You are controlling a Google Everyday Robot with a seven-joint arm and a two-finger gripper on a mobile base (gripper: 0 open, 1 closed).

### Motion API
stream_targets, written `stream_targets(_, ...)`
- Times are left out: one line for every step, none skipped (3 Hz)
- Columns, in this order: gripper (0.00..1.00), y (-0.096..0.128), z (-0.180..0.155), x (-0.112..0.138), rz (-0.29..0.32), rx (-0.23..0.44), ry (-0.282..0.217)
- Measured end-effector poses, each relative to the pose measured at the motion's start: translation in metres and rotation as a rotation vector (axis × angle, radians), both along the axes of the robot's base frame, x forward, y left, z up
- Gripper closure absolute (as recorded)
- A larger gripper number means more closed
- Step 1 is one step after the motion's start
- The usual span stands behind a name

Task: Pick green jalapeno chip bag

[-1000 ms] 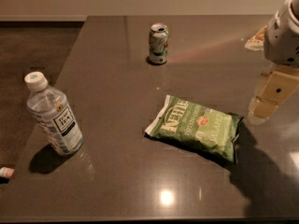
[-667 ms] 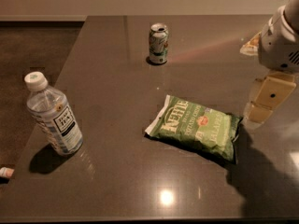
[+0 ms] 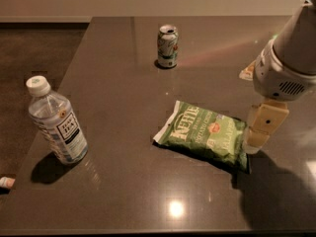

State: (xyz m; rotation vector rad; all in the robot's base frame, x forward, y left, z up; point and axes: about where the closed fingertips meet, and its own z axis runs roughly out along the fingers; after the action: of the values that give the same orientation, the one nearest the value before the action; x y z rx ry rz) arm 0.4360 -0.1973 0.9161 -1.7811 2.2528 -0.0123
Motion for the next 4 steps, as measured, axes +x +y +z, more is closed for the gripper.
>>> stream_targets(0.0, 0.011, -0.025, -0.001, 0.032, 0.008, 0.027)
stream_targets(0.0, 0.021, -0.049, 0.0, 0.072, -0.002, 0.052)
stream_targets(0.15, 0.025, -0.068, 0.002, 0.101, -0.017, 0.077)
stream_targets(0.39, 0.029, -0.073, 0.003, 0.124, -0.03, 0.084)
